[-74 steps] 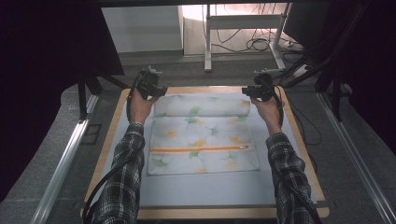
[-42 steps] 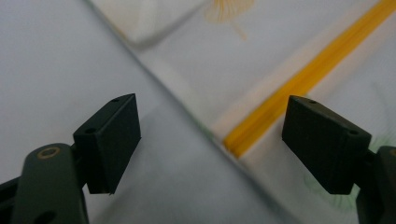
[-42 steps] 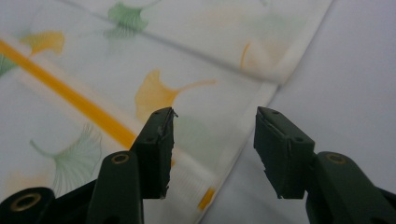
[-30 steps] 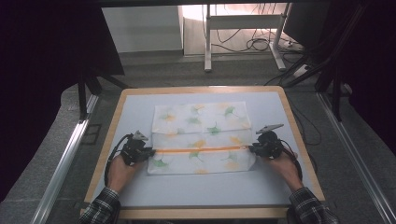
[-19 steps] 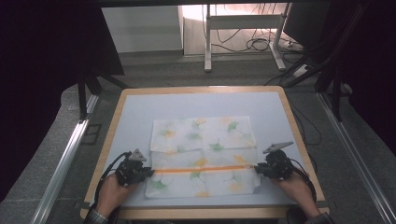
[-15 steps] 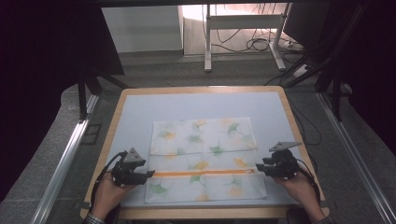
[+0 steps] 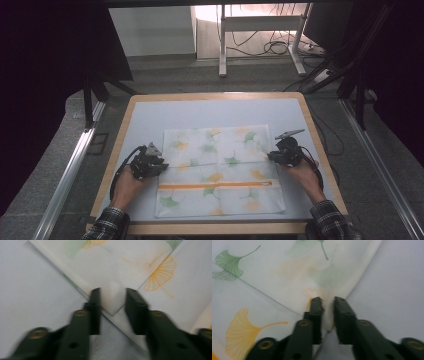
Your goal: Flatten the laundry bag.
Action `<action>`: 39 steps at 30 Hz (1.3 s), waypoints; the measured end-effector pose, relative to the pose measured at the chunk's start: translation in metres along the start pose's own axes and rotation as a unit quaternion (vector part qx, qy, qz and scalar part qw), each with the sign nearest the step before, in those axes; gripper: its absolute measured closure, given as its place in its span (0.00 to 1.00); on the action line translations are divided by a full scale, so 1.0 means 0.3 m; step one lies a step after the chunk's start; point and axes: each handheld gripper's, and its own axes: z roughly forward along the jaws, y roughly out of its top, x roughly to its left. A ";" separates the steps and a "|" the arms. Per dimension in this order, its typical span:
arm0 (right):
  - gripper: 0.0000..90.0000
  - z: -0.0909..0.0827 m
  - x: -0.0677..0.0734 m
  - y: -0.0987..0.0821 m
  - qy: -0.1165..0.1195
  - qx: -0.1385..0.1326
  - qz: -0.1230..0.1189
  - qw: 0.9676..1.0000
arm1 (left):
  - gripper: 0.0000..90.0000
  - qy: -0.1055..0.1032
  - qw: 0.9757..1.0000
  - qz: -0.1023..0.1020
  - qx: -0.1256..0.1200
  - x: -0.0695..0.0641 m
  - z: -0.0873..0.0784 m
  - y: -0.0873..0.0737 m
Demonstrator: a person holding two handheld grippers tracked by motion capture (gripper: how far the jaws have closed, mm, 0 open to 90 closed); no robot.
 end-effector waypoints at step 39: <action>0.68 -0.161 -0.153 0.349 -0.039 -0.169 0.038 0.984 | 0.97 0.124 0.986 -0.107 -0.034 0.434 0.139 0.523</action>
